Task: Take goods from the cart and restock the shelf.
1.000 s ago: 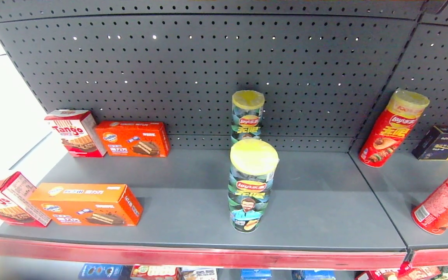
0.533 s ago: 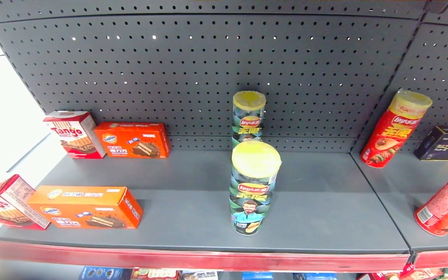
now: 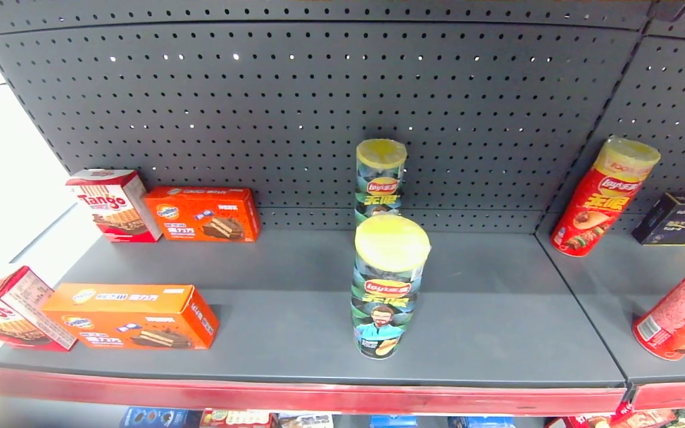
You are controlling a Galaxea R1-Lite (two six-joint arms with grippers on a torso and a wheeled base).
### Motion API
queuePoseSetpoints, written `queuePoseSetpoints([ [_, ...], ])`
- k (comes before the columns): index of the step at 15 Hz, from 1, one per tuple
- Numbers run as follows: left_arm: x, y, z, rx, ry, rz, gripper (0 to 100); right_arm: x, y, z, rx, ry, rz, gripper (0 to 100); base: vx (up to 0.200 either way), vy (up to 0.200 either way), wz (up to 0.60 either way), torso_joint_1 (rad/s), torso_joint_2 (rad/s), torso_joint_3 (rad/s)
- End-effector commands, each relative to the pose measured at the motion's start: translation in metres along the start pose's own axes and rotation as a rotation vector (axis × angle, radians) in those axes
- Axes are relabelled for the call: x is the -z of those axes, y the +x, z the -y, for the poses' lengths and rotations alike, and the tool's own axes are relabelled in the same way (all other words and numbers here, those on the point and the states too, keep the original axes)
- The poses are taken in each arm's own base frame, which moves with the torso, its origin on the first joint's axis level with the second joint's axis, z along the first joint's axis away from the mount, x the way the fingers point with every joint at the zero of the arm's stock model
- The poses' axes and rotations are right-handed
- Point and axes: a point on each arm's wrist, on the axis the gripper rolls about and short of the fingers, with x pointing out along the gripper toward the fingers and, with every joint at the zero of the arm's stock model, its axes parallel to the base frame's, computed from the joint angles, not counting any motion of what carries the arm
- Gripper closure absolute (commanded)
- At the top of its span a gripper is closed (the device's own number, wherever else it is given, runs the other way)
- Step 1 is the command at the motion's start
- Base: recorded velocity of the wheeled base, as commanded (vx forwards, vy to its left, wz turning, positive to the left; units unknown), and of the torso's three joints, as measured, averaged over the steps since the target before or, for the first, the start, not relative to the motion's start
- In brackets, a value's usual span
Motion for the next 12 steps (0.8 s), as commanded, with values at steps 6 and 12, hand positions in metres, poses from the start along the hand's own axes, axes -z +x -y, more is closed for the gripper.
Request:
queuePoseSetpoints([
  [6,0.0001,0.0,0.0,0.001,-0.001,0.0,0,-0.0001,0.0002,0.0,0.0,0.0,-0.002,0,-0.067,0.0,0.0,0.001,0.0,0.002],
  [12,0.0001,0.0,0.0,0.001,-0.004,0.0,0,-0.0001,0.0002,-0.0001,-0.002,-0.003,-0.002,0,0.0,0.0,0.0,0.0,0.0,0.0],
])
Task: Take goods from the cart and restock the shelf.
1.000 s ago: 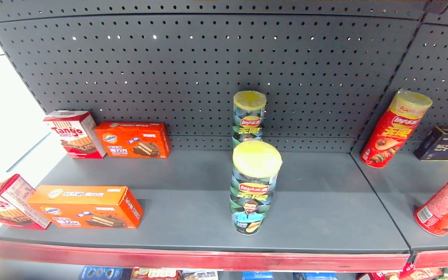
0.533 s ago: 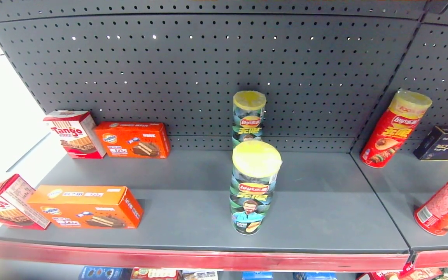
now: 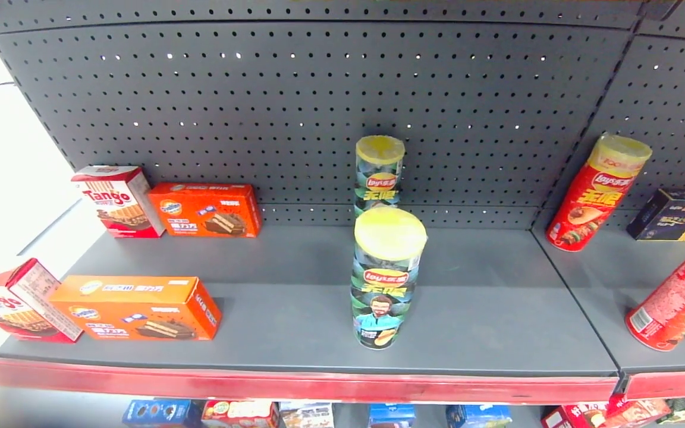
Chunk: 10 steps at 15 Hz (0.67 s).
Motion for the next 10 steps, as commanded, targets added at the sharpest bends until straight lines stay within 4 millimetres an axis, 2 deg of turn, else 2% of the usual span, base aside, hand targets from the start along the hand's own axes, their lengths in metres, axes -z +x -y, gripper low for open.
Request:
queuePoseSetpoints([
  [1,0.0001,0.0,-0.0001,-0.003,-0.004,0.0,0,-0.0001,0.0001,0.0,0.0,-0.002,0.0,0,0.0,0.0,0.0,0.0,0.0,0.0],
  [10,0.0001,0.0,-0.0001,-0.003,-0.004,0.0,0,0.0002,0.0002,-0.0001,-0.006,-0.033,-0.005,0,0.0,0.0,0.0,0.0,0.0,0.0],
])
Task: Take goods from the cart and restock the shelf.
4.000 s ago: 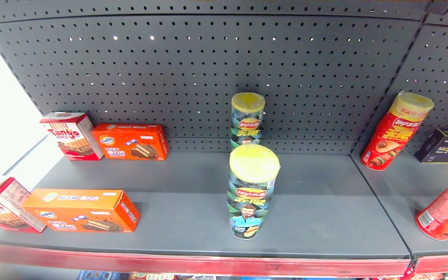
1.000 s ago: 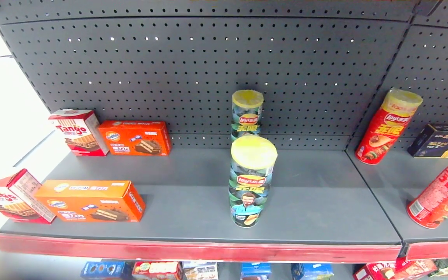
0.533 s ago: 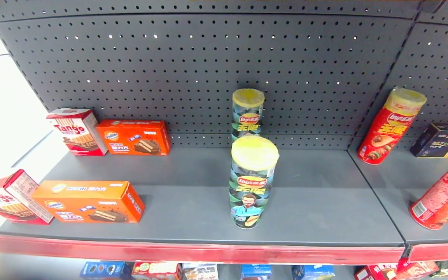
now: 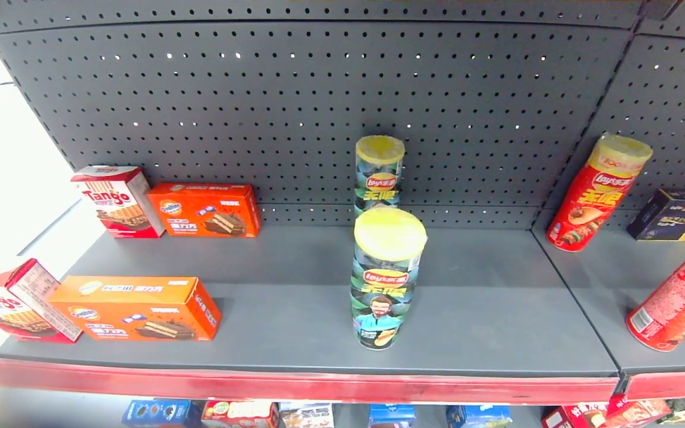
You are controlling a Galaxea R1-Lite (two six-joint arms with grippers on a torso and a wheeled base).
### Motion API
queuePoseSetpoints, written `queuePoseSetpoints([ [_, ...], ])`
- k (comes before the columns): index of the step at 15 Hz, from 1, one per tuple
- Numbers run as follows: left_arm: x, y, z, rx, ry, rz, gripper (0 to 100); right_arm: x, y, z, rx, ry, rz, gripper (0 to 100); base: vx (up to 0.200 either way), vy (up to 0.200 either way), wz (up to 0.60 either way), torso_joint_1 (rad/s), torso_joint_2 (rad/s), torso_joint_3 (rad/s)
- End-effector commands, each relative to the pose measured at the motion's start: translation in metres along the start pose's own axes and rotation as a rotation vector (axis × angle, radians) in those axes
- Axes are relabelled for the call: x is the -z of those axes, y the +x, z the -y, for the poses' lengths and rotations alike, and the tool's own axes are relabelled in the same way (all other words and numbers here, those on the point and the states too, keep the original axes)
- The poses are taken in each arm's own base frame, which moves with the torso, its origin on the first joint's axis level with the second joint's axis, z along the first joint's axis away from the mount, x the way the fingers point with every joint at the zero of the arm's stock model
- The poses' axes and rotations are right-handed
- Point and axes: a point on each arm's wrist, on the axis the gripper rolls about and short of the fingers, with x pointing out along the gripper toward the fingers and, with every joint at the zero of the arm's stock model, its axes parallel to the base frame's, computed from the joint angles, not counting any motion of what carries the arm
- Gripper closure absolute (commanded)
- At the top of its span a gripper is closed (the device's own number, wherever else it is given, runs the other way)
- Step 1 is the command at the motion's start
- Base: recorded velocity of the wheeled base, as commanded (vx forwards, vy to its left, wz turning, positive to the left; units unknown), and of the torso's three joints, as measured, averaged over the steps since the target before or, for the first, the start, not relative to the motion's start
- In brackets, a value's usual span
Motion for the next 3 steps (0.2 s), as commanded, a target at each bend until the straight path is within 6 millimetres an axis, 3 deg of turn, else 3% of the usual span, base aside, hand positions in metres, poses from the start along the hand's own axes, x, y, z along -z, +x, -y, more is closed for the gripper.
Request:
queuePoseSetpoints([
  [1,0.0,0.0,0.0,0.0,0.0,0.0,0,-0.0001,0.0002,0.0,0.0,0.0,-0.002,0,0.0,0.0,0.0,0.0,0.0,0.0],
  [3,0.0,0.0,0.0,0.0,0.0,0.0,0,-0.0001,0.0002,0.0,0.0,0.0,-0.002,0,0.0,0.0,0.0,0.0,0.0,0.0],
])
